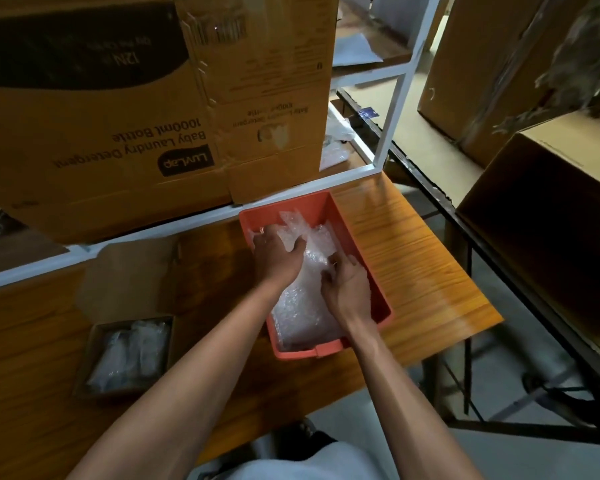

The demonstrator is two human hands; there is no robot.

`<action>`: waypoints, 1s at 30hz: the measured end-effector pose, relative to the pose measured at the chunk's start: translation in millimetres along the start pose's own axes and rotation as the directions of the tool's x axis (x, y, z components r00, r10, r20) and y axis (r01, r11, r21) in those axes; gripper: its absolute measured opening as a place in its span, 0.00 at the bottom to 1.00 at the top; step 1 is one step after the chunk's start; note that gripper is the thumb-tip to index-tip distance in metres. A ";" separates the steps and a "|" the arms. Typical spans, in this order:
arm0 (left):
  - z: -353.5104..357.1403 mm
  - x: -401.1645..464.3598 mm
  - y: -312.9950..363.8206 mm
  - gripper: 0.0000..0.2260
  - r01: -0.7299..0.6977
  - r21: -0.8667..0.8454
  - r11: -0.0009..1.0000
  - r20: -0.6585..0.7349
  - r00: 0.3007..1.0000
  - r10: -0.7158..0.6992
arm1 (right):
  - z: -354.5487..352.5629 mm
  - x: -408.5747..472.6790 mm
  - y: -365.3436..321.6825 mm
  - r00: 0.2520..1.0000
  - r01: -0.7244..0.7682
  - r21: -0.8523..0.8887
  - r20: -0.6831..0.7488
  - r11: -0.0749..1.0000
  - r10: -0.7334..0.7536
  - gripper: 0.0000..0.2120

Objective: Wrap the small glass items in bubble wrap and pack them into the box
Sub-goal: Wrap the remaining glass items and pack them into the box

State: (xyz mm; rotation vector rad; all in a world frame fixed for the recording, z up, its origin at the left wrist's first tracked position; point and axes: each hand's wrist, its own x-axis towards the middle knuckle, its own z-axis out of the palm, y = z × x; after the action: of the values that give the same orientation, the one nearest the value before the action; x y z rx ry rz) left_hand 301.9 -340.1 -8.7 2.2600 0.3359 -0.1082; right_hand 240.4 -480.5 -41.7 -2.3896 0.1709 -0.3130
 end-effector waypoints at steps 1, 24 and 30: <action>-0.2 1.0 1.2 0.37 0.095 -0.053 0.994 0.051 0.994 -0.092 | -0.2 -1.3 -1.7 1.000 0.004 0.004 -0.006 1.000 -0.004 0.12; -46.5 -17.1 -16.0 0.33 0.091 -0.392 0.915 0.157 0.987 -0.031 | -29.0 29.9 -23.2 0.991 -0.120 0.132 0.068 0.984 0.112 0.17; -63.8 -30.7 -7.7 0.36 -0.033 -0.273 0.962 0.087 0.995 0.059 | -37.6 22.1 -38.7 0.990 -0.081 0.093 0.120 0.992 0.070 0.15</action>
State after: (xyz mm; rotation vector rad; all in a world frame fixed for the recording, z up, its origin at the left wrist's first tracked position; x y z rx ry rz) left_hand 268.1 -293.4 33.1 1.9826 0.2323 -0.1354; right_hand 252.8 -480.6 15.2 -2.2908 0.1876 -0.1424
